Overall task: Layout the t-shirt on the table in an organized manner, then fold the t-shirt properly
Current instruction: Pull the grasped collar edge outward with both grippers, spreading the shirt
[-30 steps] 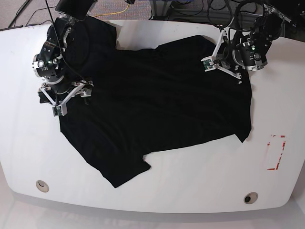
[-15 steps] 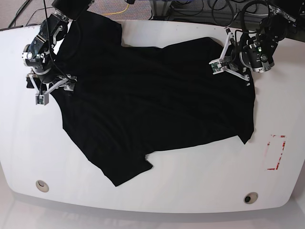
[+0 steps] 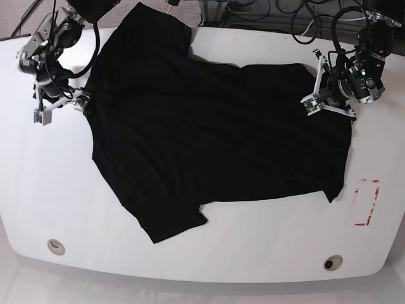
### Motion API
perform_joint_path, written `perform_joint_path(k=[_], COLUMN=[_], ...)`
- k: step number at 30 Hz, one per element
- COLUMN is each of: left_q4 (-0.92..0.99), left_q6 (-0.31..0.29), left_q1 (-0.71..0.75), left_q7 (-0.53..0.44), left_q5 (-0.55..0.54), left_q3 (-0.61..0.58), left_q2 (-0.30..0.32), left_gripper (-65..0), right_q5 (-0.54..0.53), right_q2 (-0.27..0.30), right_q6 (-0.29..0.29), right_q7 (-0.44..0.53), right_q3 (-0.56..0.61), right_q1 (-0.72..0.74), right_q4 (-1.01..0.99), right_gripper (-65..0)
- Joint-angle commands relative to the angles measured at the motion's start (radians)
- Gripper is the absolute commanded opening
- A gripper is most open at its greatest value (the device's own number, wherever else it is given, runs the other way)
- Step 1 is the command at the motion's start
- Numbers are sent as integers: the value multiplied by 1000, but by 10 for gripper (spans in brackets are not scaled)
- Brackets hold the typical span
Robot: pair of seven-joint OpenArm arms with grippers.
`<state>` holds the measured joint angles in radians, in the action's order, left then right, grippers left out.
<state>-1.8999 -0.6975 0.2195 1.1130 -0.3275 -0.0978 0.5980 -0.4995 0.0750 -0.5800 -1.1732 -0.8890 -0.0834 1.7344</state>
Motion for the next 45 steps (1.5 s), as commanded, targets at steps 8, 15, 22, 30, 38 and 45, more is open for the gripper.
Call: perform_joint_path(k=[8, 15, 22, 30, 38, 45], left_q4=[-16, -16, -16, -16, -16, -16], left_q6=[-1, -1, -1, -1, -1, -1], left_q1=[-5, -4, -4, -4, -4, -4], left_q7=[-6, -6, -6, -6, -6, -6], left_q5=[-3, -3, -3, -3, -3, -3], left_q3=[11, 11, 13, 13, 11, 14], left_q2=[12, 10, 9, 9, 7, 7], left_gripper=[-650, -650, -650, -650, -650, -650], right_q5=[-195, -244, -245, -245, -245, -245], right_q2=[12, 1, -33, -68, -90, -103], right_q6=[4, 4, -4, -4, -4, -4], right_q7=[-32, -34, -34, -34, -34, -30], right_q3=[-40, -40, -31, 38, 109, 110], right_q1=[-95, -157, -206, -243, -241, -237], right_q4=[14, 12, 14, 19, 19, 19], right_gripper=[0, 0, 0, 0, 0, -122])
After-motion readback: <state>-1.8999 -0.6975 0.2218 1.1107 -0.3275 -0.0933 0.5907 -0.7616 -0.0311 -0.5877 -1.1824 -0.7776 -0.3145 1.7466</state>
